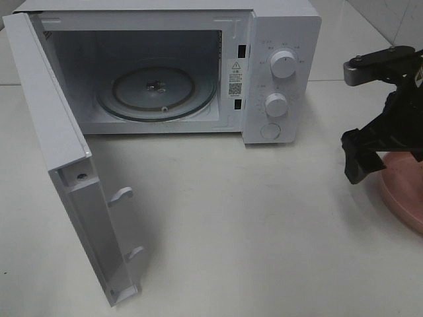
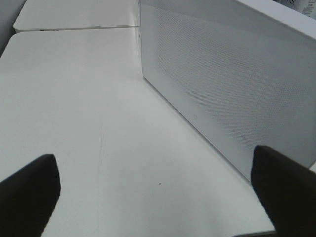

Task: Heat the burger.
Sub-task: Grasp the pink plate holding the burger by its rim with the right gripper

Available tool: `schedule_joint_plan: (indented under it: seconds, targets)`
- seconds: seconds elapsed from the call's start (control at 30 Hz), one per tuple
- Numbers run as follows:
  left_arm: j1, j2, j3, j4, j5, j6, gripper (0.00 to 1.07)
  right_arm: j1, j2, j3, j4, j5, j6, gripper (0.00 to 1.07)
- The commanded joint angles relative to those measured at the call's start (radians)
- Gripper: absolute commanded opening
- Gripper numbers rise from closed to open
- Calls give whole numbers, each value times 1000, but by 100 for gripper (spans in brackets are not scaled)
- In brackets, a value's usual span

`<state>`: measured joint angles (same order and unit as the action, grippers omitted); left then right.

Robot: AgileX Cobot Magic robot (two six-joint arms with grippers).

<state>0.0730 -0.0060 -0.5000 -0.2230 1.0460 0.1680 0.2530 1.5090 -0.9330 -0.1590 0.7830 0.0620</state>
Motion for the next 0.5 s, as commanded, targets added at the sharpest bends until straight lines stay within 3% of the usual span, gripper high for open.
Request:
schedule_joint_plan:
  seconds: [0.03, 0.5]
  targets:
    - [-2, -19, 3, -1, -5, -4, 100, -29, -6, -1, -16, -9, -21, 98]
    - [-2, -19, 3, -1, -5, -4, 100, -162, 97, 0, -16, -49, -84, 95]
